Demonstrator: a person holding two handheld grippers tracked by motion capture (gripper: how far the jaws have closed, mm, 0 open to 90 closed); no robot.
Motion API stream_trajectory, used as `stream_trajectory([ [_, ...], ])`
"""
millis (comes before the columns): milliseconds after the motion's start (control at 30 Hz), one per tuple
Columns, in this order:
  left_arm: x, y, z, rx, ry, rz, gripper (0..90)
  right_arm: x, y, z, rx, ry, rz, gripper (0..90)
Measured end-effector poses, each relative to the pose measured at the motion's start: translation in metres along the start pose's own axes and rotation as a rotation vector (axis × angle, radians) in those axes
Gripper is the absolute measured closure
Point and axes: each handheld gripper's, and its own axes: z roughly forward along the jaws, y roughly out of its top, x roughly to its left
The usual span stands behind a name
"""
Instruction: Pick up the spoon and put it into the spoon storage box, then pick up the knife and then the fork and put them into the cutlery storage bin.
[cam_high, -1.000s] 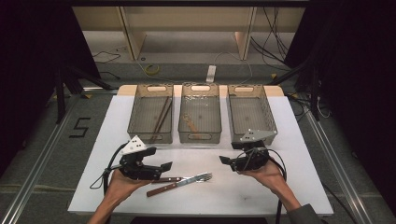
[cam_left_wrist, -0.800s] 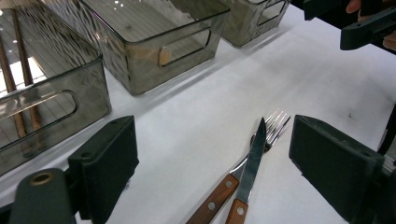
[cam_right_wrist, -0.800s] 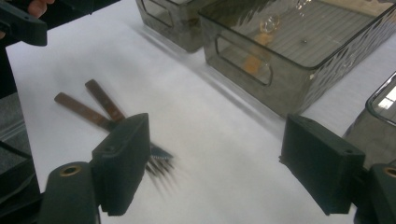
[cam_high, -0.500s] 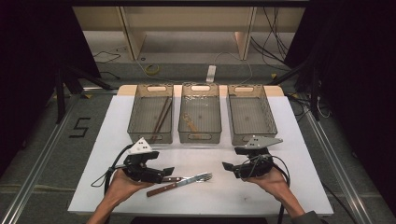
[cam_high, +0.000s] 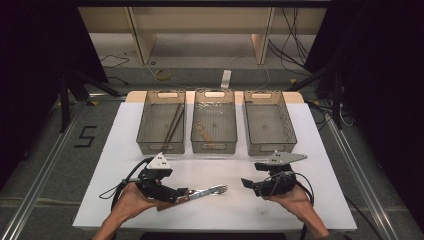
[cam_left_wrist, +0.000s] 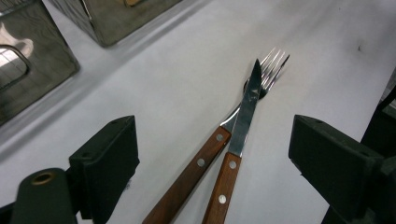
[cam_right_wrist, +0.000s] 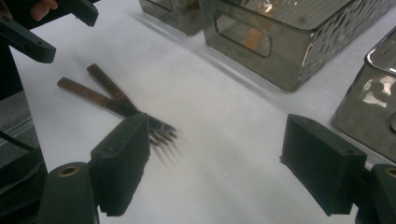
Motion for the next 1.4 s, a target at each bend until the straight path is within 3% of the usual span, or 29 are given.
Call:
stream_trajectory([
  [267,-0.006,-0.003,0.009,0.133,0.015,0.048,15.6,0.002,-0.003,-0.001,0.009,-0.001,-0.001,24.0],
  [633,-0.009,-0.007,0.014,0.243,0.029,0.081,18.7,0.004,-0.007,-0.001,0.02,0.004,-0.005,24.0],
  [1000,-0.009,-0.011,0.02,0.313,0.037,0.097,26.5,0.006,-0.008,0.0,0.029,0.011,-0.012,23.9],
  [1167,-0.009,-0.012,0.019,0.319,0.045,0.104,31.7,0.007,-0.008,0.0,0.033,0.012,-0.017,23.9],
  [1267,-0.008,-0.013,0.018,0.336,0.054,0.132,34.1,0.009,-0.008,-0.001,0.034,0.011,-0.019,23.9],
  [1400,-0.01,-0.014,0.019,0.348,0.046,0.141,38.3,0.012,-0.008,-0.001,0.041,0.006,-0.026,24.0],
])
